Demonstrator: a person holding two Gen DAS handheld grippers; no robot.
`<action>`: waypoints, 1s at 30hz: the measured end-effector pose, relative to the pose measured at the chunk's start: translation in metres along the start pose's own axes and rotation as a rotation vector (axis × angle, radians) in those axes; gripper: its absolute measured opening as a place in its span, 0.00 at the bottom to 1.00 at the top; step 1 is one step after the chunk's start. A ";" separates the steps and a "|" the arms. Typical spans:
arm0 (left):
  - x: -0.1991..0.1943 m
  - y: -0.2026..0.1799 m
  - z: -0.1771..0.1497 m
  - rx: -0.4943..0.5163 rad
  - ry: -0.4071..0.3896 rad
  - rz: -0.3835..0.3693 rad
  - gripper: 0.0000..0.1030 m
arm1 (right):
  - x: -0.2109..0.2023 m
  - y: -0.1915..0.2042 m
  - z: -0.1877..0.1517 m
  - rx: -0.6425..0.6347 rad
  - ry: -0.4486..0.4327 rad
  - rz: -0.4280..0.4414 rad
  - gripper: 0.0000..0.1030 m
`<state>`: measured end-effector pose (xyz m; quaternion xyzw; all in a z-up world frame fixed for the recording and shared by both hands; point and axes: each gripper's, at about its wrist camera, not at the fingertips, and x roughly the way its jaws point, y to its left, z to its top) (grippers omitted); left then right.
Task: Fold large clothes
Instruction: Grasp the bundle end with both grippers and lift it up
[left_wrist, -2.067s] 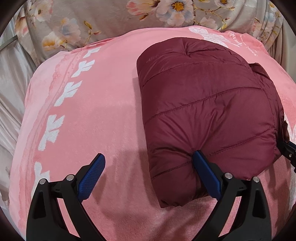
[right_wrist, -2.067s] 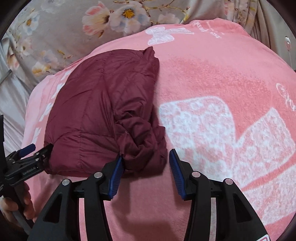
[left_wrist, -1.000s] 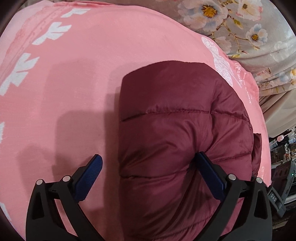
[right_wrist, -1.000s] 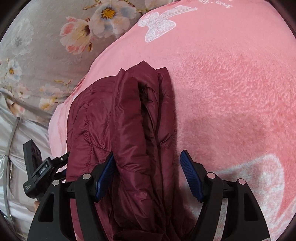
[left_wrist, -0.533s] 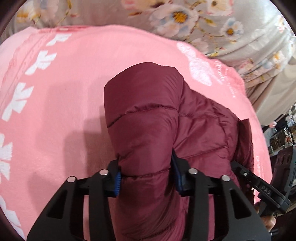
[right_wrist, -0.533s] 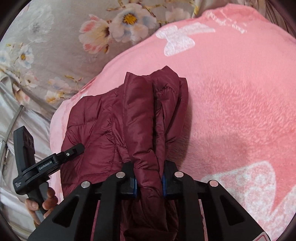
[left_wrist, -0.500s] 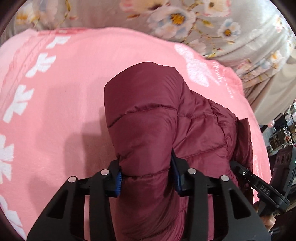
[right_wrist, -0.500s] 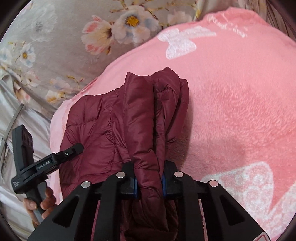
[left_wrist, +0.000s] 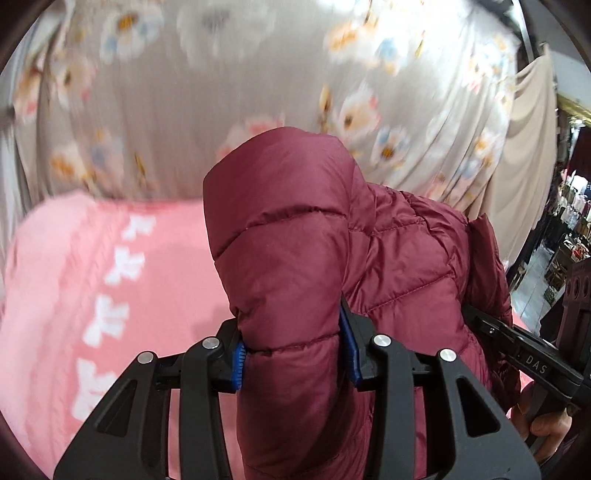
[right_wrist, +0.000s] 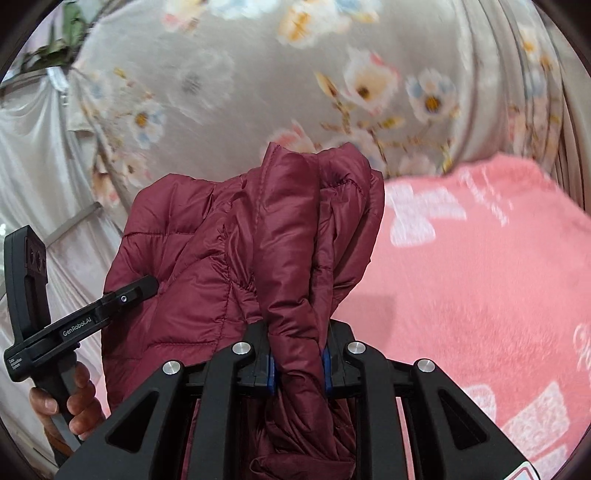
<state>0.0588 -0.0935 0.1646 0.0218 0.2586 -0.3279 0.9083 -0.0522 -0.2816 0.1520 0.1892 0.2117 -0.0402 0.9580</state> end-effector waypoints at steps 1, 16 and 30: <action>-0.012 0.001 0.007 0.013 -0.033 -0.001 0.37 | -0.007 0.010 0.005 -0.019 -0.027 0.007 0.17; -0.082 0.085 0.071 0.097 -0.263 0.064 0.38 | 0.020 0.127 0.058 -0.216 -0.185 0.092 0.17; 0.094 0.198 0.012 0.011 0.057 0.153 0.38 | 0.232 0.097 -0.010 -0.145 0.170 0.000 0.17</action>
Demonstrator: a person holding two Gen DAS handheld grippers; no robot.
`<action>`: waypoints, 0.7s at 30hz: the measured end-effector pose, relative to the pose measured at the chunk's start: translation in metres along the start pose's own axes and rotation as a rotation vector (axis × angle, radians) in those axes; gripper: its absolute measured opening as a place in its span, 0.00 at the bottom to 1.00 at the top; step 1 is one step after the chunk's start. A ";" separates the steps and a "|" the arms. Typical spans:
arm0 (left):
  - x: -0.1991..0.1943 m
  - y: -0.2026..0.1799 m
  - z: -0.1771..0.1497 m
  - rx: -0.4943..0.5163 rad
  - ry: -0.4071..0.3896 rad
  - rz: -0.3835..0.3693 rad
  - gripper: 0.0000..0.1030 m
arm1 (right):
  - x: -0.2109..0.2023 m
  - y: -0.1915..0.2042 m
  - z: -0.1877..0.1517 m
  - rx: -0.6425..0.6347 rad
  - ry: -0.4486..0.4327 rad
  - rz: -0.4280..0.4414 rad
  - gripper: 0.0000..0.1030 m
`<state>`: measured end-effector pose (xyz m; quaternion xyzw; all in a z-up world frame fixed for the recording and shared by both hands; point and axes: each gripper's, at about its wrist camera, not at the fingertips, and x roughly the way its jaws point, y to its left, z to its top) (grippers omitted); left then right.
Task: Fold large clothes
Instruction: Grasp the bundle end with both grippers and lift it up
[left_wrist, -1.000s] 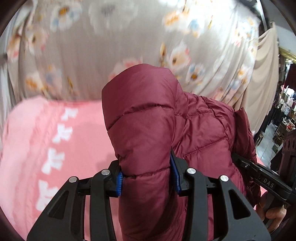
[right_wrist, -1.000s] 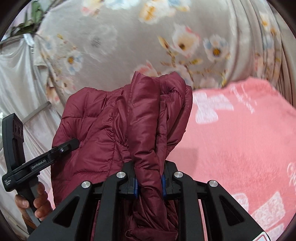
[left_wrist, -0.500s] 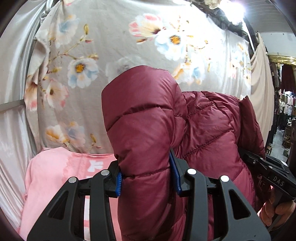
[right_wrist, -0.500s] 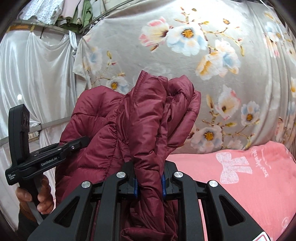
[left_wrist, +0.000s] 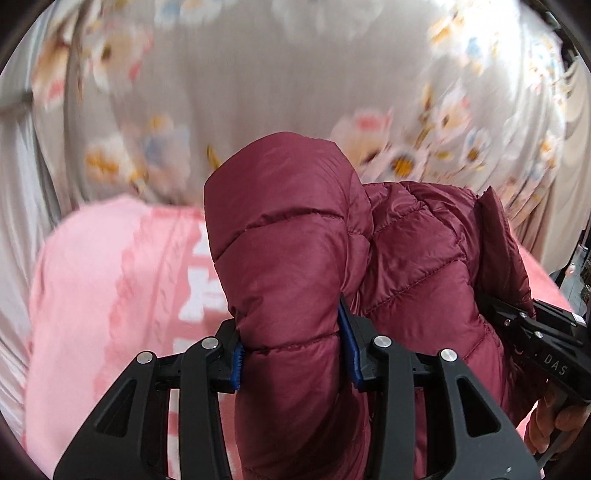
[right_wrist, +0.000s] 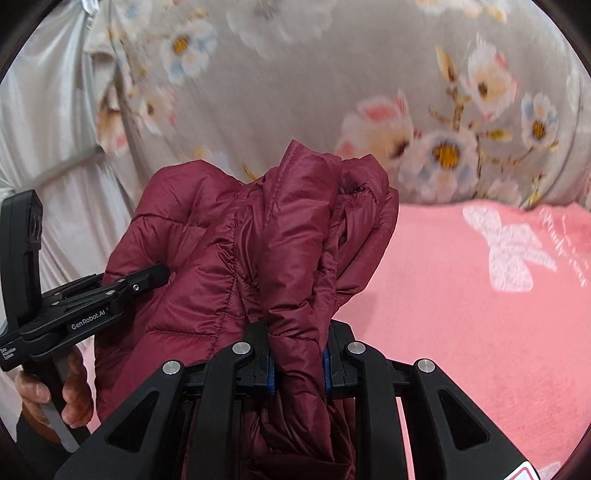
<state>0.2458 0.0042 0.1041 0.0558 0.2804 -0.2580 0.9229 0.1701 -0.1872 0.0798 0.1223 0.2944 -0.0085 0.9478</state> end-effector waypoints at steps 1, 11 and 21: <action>0.017 0.004 -0.006 -0.002 0.021 0.003 0.38 | 0.010 -0.003 -0.004 0.006 0.015 -0.004 0.17; 0.117 0.016 -0.053 -0.002 0.175 0.056 0.42 | 0.100 -0.041 -0.052 0.064 0.173 -0.054 0.18; 0.108 0.033 -0.057 -0.048 0.222 0.179 0.65 | 0.075 -0.061 -0.049 0.097 0.179 -0.084 0.36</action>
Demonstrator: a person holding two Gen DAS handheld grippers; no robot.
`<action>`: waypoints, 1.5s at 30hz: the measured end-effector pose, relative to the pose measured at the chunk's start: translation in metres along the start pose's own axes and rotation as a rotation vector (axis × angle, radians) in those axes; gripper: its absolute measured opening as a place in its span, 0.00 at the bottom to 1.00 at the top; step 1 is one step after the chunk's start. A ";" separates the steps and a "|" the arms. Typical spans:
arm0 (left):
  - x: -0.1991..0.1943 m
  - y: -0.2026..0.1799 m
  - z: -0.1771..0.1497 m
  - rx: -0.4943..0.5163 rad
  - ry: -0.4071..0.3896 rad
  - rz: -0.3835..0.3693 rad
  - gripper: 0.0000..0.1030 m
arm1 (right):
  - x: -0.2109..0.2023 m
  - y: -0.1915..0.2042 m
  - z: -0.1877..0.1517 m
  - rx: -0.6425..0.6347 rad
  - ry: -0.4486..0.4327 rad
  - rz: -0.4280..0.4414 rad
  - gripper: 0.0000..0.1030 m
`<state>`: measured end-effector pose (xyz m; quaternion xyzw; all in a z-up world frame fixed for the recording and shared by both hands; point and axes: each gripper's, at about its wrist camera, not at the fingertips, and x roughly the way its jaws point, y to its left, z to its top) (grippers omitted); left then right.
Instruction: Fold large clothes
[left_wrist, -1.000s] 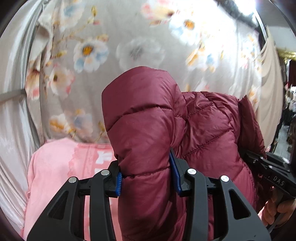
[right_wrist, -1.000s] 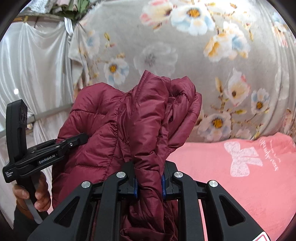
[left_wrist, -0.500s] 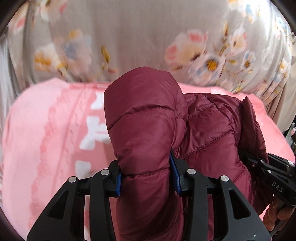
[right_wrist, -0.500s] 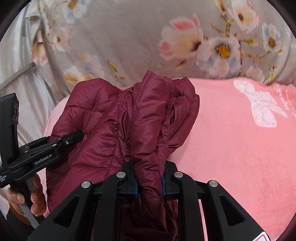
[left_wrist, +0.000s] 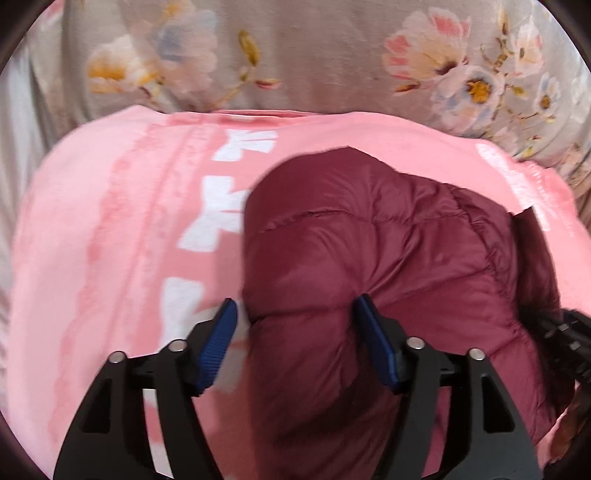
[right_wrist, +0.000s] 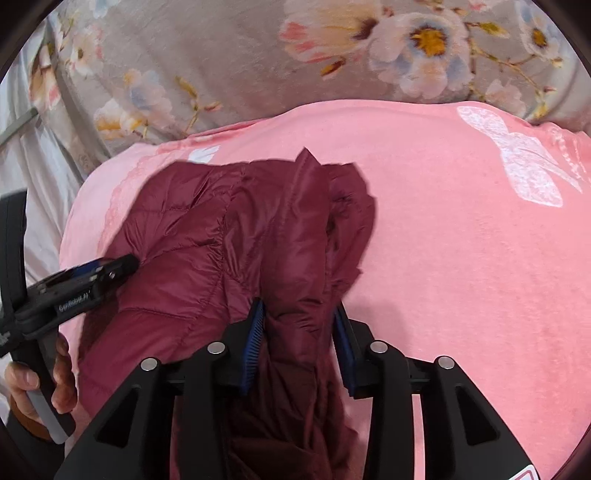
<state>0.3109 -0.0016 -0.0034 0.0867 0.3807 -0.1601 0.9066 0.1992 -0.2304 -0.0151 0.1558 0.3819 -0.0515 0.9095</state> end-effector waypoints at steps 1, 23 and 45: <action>-0.005 0.000 0.000 0.000 0.004 0.012 0.66 | -0.009 -0.003 0.001 0.010 -0.019 -0.020 0.36; 0.006 -0.034 0.030 0.003 0.112 0.222 0.71 | 0.042 0.048 0.032 -0.196 0.087 -0.228 0.14; 0.042 -0.039 0.019 -0.019 0.095 0.246 0.81 | 0.075 0.032 0.021 -0.167 0.081 -0.195 0.12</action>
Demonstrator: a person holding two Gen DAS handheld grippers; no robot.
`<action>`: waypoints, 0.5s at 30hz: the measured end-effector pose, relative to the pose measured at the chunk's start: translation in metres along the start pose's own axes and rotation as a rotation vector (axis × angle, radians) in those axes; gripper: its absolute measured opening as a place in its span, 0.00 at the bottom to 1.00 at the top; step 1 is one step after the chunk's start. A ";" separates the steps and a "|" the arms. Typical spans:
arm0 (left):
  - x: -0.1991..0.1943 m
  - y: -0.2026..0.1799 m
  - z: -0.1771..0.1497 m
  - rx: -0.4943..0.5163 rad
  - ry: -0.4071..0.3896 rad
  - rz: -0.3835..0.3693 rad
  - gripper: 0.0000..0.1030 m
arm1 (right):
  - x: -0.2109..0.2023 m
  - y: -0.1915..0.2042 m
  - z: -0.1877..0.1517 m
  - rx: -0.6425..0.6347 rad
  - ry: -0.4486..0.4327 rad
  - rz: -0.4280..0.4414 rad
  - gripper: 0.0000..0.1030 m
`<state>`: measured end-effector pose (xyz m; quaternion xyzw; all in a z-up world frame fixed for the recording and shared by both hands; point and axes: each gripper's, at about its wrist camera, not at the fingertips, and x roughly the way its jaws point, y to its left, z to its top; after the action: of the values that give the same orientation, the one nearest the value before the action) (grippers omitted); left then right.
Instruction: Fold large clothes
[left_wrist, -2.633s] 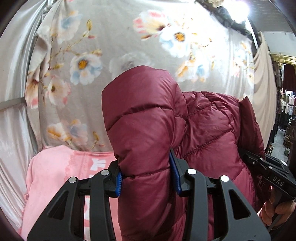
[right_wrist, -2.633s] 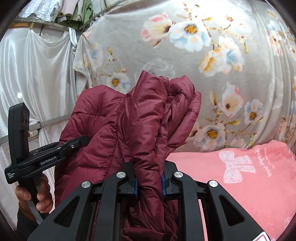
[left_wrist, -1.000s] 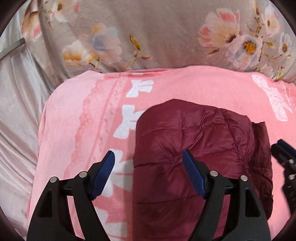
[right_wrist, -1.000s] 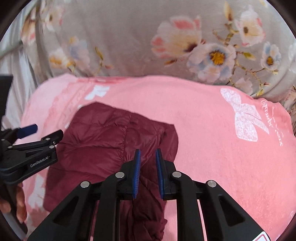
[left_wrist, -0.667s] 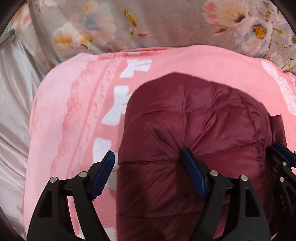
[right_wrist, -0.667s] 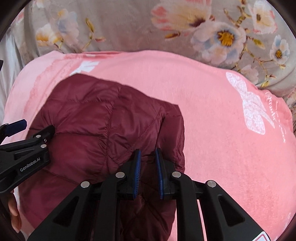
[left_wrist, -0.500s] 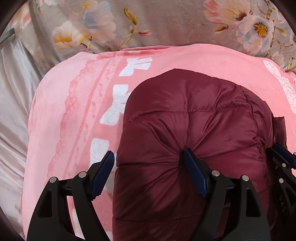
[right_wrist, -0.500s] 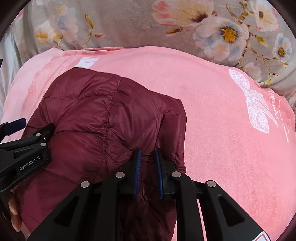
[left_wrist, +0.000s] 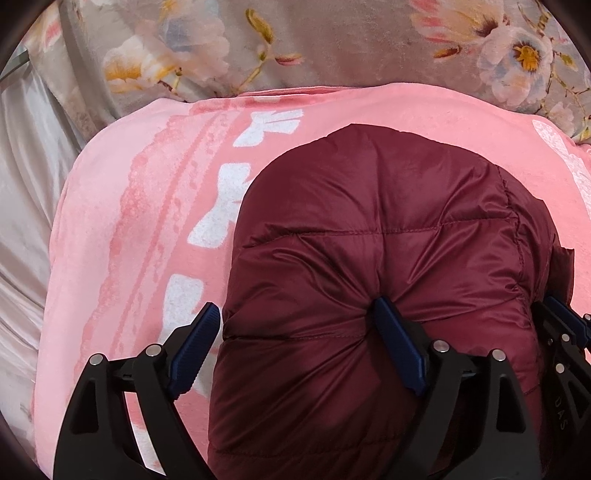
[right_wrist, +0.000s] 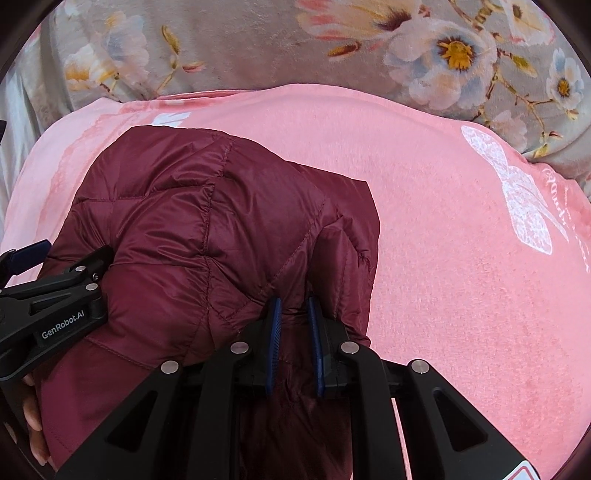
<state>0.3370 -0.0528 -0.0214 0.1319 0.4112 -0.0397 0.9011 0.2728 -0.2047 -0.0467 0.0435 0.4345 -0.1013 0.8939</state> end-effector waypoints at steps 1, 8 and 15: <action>0.001 -0.001 0.000 0.000 -0.002 0.002 0.81 | 0.000 0.000 -0.001 -0.001 -0.004 0.000 0.12; 0.002 -0.003 -0.002 0.009 -0.018 0.021 0.82 | 0.002 -0.002 -0.001 -0.002 -0.012 0.005 0.12; -0.004 -0.003 -0.006 0.007 -0.032 0.028 0.82 | -0.006 -0.003 0.000 -0.012 -0.007 0.020 0.15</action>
<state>0.3294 -0.0544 -0.0228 0.1399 0.3945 -0.0308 0.9077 0.2686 -0.2072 -0.0414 0.0421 0.4315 -0.0897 0.8967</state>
